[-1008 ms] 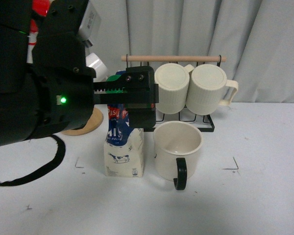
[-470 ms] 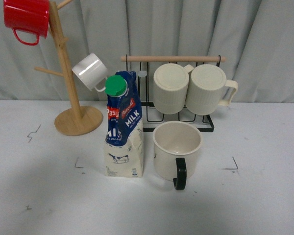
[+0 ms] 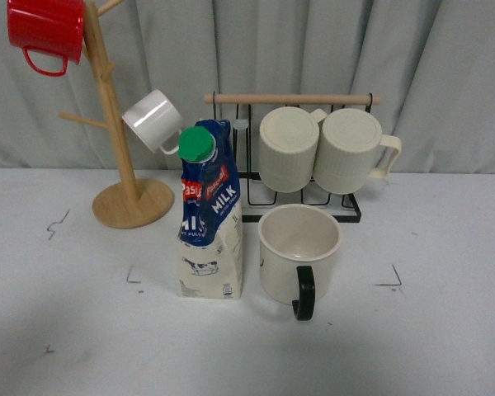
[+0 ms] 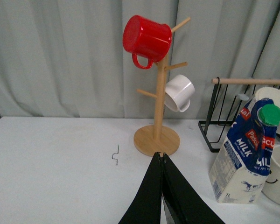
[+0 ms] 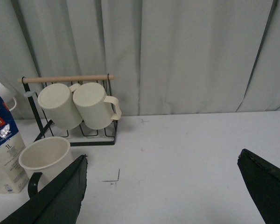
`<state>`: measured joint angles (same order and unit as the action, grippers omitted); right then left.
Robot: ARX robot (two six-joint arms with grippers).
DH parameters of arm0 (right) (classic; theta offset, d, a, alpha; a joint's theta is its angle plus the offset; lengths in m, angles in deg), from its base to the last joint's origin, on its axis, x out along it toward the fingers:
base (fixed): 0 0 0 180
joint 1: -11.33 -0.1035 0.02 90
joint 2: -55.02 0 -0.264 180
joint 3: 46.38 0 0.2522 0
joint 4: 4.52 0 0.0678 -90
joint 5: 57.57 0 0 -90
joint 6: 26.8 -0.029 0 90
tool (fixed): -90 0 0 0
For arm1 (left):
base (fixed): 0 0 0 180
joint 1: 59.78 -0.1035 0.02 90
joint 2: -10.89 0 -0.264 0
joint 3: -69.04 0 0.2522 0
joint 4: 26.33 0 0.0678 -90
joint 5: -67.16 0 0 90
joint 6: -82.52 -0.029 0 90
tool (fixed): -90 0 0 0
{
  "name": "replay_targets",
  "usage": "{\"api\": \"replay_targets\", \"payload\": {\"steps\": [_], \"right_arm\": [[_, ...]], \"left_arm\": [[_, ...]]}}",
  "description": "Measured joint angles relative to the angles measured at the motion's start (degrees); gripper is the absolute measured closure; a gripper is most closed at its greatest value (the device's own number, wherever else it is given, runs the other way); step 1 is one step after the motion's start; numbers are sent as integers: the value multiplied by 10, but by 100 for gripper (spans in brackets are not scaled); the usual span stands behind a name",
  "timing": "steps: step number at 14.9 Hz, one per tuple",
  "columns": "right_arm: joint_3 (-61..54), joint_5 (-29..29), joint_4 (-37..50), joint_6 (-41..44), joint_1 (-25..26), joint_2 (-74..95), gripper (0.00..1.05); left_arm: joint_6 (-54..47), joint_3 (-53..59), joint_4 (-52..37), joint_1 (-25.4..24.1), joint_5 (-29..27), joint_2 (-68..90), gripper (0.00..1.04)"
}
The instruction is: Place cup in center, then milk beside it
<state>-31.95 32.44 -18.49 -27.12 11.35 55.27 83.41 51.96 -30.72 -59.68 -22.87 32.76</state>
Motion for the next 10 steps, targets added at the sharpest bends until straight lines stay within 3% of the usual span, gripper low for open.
{"api": "replay_targets", "payload": {"steps": [10], "right_arm": [[0, 0, 0, 0, 0, 0, 6]], "left_arm": [[0, 27, 65, 0, 0, -101, 103]]}}
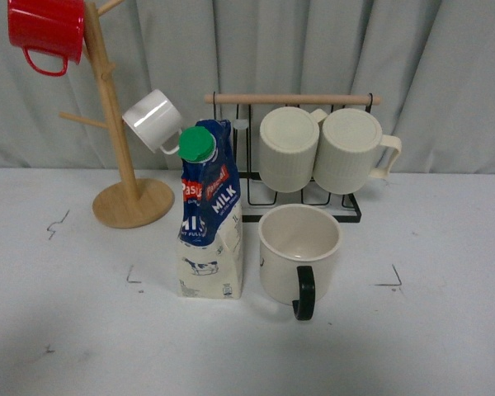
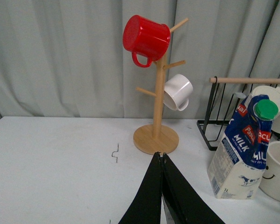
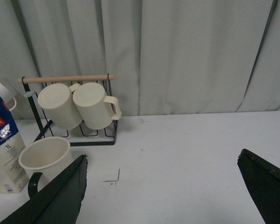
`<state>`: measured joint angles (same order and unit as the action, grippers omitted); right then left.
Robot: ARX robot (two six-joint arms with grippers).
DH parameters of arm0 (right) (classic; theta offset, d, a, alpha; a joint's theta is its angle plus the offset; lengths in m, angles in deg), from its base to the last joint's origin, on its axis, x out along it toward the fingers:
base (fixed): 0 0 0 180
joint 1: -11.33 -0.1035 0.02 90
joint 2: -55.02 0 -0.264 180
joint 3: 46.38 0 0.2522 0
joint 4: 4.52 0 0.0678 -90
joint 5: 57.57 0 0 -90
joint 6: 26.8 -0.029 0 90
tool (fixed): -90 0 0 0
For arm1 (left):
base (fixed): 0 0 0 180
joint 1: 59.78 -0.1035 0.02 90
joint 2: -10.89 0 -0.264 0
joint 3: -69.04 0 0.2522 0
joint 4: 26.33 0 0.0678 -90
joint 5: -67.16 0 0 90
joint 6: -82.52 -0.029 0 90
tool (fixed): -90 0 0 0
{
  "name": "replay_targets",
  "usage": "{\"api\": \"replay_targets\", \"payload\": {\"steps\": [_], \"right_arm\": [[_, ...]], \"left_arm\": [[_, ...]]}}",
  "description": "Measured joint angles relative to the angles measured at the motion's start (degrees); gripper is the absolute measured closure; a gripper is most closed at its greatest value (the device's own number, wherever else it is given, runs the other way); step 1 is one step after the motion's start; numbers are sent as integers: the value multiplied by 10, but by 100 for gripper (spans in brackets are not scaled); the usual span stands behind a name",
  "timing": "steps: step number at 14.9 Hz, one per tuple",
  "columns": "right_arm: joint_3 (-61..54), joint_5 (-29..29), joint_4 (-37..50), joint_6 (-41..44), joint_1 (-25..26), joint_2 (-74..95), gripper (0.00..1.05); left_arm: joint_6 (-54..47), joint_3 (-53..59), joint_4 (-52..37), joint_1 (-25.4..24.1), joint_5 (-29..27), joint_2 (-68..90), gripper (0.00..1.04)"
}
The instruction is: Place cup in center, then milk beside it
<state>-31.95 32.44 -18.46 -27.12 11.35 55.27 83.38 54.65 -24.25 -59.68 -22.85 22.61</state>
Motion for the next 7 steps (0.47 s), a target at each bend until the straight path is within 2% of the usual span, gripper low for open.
{"api": "replay_targets", "payload": {"steps": [2, 3, 7], "right_arm": [[0, 0, 0, 0, 0, 0, 6], [0, 0, 0, 0, 0, 0, 6], [0, 0, 0, 0, 0, 0, 6]], "left_arm": [[0, 0, 24, 0, 0, -23, 103], [0, 0, 115, 0, 2, -82, 103], [0, 0, 118, 0, 0, -114, 103]]}}
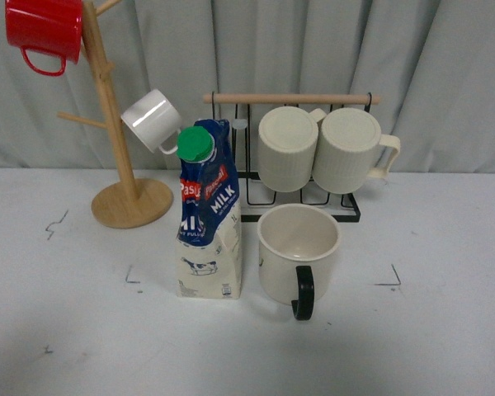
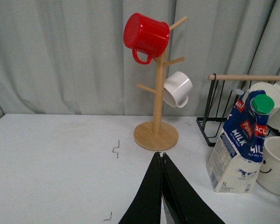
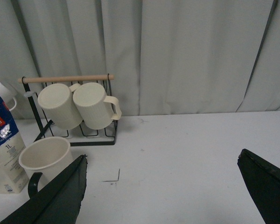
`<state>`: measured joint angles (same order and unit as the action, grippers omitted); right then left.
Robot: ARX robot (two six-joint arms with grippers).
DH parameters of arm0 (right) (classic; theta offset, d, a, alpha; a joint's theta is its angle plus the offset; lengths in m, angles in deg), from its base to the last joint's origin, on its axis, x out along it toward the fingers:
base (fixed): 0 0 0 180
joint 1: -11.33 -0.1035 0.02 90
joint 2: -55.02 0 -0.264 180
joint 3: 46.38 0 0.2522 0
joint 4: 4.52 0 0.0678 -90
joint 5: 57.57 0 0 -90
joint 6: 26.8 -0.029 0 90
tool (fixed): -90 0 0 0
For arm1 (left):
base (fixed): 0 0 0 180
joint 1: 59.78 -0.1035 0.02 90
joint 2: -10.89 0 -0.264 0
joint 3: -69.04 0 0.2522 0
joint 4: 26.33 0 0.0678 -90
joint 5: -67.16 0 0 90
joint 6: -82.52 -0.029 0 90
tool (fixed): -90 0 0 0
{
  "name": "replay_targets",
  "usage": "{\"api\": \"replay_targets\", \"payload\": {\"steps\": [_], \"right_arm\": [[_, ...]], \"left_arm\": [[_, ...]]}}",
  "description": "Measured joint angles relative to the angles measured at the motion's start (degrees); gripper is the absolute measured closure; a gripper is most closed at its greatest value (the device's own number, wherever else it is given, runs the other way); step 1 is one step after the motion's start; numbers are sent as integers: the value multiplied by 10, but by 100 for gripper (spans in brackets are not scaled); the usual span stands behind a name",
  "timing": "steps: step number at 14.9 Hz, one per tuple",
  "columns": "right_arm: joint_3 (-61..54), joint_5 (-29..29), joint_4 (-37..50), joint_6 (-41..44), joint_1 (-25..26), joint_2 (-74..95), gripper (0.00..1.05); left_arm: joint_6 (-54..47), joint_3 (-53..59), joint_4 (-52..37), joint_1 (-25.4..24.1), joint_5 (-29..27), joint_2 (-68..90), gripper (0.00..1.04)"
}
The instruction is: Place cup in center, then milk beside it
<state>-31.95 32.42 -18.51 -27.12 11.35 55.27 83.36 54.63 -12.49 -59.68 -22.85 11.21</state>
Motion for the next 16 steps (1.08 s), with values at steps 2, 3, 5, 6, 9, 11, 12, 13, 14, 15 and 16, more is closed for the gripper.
{"api": "replay_targets", "payload": {"steps": [2, 3, 5, 6, 9, 11, 12, 13, 14, 15, 16], "right_arm": [[0, 0, 0, 0, 0, 0, 6], [0, 0, 0, 0, 0, 0, 6], [0, 0, 0, 0, 0, 0, 6], [0, 0, 0, 0, 0, 0, 6], [0, 0, 0, 0, 0, 0, 6], [0, 0, 0, 0, 0, 0, 6], [0, 0, 0, 0, 0, 0, 6], [0, 0, 0, 0, 0, 0, 6], [0, 0, 0, 0, 0, 0, 6], [0, 0, 0, 0, 0, 0, 6], [0, 0, 0, 0, 0, 0, 6]], "left_arm": [[0, 0, 1, 0, 0, 0, 103], [0, 0, 1, 0, 0, 0, 101], [0, 0, 1, 0, 0, 0, 76], [0, 0, 1, 0, 0, 0, 65], [0, 0, 1, 0, 0, 0, 29], [-1, 0, 1, 0, 0, 0, 5], [0, 0, 1, 0, 0, 0, 7], [0, 0, 1, 0, 0, 0, 7], [0, 0, 1, 0, 0, 0, 7], [0, 0, 1, 0, 0, 0, 7], [0, 0, 1, 0, 0, 0, 7]]}}
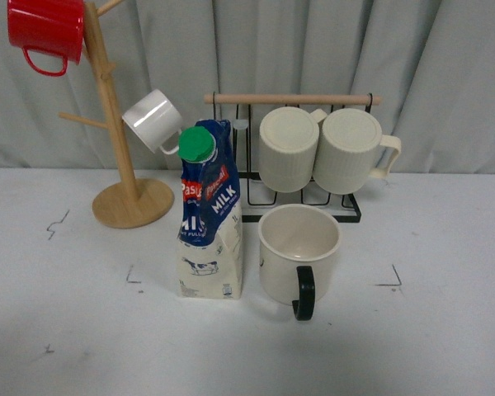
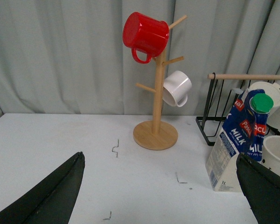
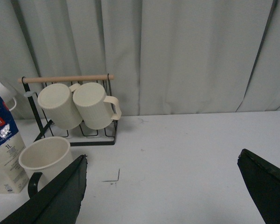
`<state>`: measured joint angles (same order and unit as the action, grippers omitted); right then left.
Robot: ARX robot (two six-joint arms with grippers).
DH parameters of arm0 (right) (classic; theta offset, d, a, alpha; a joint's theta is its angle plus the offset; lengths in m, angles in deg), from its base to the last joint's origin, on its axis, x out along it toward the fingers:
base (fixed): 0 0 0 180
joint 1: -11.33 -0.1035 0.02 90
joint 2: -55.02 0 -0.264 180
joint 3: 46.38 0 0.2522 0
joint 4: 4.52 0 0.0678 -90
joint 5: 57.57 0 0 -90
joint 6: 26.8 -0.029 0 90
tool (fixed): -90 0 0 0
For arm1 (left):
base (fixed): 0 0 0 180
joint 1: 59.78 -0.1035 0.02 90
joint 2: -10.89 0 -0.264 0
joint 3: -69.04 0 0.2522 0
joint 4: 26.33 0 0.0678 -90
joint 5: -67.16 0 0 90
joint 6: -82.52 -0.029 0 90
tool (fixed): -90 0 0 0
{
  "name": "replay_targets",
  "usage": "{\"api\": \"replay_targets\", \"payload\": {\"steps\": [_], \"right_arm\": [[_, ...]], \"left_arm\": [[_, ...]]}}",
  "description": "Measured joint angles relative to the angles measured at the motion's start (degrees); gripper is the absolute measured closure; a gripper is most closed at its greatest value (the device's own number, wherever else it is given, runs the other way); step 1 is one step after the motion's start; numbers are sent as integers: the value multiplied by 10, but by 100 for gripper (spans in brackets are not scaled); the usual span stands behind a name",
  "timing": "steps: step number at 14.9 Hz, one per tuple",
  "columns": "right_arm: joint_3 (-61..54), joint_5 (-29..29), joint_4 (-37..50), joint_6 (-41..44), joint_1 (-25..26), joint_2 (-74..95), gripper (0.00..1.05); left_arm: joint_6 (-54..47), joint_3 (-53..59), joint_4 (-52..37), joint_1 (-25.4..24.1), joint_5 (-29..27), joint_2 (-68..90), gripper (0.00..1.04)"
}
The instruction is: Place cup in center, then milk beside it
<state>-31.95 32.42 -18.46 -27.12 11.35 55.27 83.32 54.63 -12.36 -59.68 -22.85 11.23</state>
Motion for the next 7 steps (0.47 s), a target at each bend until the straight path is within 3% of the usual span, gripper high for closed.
{"api": "replay_targets", "payload": {"steps": [7], "right_arm": [[0, 0, 0, 0, 0, 0, 6]], "left_arm": [[0, 0, 0, 0, 0, 0, 7]]}}
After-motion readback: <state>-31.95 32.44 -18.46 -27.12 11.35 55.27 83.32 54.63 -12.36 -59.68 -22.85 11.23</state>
